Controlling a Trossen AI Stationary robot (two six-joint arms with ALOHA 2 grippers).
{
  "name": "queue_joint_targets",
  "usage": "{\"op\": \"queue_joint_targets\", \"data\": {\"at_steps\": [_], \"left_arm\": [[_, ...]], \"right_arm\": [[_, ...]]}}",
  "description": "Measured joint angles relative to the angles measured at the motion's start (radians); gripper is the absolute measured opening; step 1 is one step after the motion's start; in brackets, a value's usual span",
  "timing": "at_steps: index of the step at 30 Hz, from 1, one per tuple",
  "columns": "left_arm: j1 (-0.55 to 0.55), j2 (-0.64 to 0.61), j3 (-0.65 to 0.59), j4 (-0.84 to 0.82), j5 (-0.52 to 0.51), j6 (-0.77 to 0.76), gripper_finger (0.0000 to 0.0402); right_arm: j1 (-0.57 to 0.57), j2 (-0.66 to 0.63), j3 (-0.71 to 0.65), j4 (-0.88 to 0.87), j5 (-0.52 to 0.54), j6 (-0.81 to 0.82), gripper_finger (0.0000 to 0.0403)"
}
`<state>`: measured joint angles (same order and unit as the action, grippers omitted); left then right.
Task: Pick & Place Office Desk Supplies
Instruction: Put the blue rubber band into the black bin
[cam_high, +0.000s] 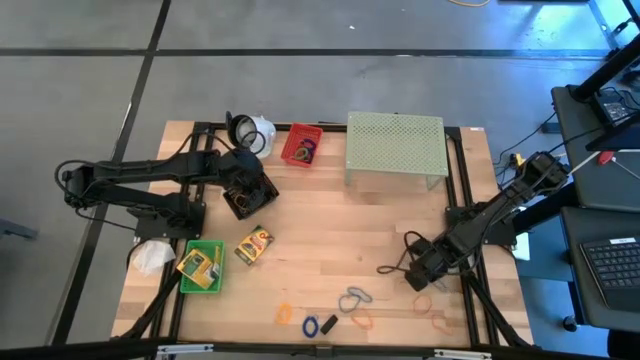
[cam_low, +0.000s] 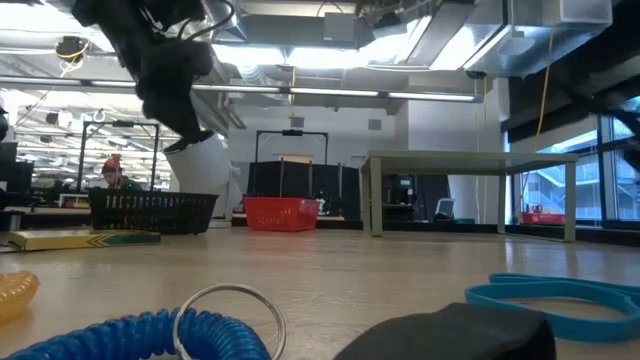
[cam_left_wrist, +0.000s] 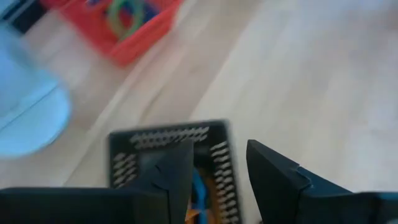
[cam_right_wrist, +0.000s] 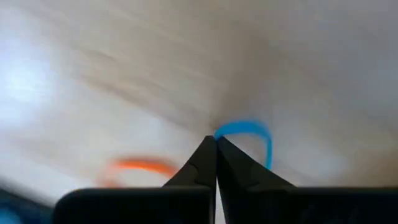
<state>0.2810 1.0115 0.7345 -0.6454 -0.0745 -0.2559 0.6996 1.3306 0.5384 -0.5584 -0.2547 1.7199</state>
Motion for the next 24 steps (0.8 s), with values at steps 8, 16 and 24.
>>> {"op": "queue_joint_targets", "data": {"at_steps": [8, 16, 24], "left_arm": [[-0.053, 0.000, 0.000, 0.230, 0.169, 0.072, 0.0148], [-0.223, 0.021, 0.000, 0.407, 0.168, 0.200, 0.0167], [-0.374, 0.092, 0.000, 0.666, 0.090, 0.288, 0.0192]], "right_arm": [[-0.066, -0.006, 0.162, 0.007, 0.247, -0.258, 0.0002], [-0.182, -0.006, 0.328, 0.119, 0.518, -0.758, 0.0002], [-0.304, -0.007, 0.463, 0.344, 0.533, -1.291, 0.0002]]}}
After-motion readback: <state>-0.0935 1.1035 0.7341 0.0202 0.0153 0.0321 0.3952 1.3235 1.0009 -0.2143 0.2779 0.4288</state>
